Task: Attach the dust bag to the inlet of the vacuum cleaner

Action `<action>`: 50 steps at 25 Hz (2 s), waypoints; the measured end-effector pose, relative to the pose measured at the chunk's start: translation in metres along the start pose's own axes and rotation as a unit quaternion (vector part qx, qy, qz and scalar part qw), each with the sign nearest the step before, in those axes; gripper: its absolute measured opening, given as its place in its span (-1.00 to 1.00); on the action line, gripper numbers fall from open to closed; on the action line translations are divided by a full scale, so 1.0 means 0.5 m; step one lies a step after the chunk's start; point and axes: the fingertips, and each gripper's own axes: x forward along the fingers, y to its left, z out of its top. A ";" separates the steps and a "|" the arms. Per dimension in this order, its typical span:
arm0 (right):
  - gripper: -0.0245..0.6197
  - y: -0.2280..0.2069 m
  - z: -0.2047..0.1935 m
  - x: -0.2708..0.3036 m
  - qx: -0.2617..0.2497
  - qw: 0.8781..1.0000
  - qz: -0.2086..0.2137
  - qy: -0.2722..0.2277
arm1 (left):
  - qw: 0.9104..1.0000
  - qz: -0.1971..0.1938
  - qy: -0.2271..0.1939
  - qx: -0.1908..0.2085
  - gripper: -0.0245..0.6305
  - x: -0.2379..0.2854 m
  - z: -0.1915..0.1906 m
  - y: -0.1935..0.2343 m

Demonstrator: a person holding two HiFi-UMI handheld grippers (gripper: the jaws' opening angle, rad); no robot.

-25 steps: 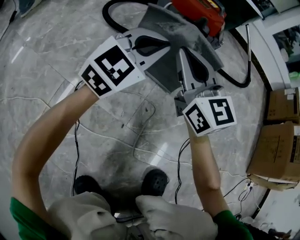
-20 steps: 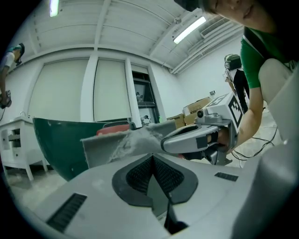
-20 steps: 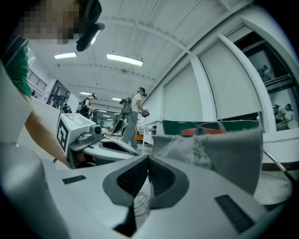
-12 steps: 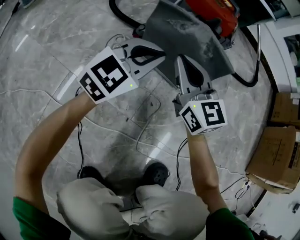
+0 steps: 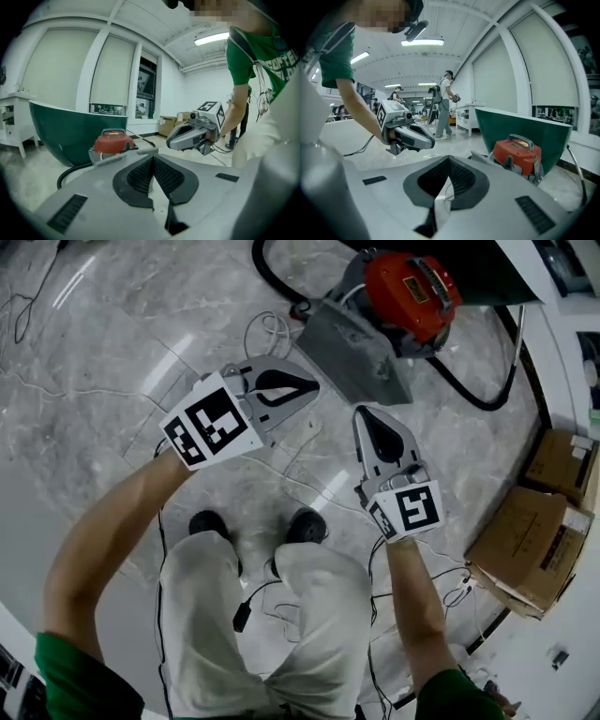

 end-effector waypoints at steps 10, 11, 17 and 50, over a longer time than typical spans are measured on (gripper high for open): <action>-0.90 0.127 0.438 -0.293 0.082 0.996 -0.002 0.043 | 0.991 0.088 -0.036 -0.096 -0.92 -0.338 0.478 -0.119; -0.90 0.139 0.487 -0.319 0.087 0.995 -0.004 0.046 | 0.989 0.094 -0.040 -0.105 -0.92 -0.371 0.525 -0.132; -0.90 0.208 0.739 -0.435 0.116 0.992 -0.042 0.023 | 0.983 0.104 -0.095 -0.121 -0.92 -0.511 0.769 -0.216; -0.90 0.295 1.053 -0.603 0.093 0.983 -0.113 -0.112 | 0.979 0.116 -0.120 -0.113 -0.92 -0.670 0.979 -0.322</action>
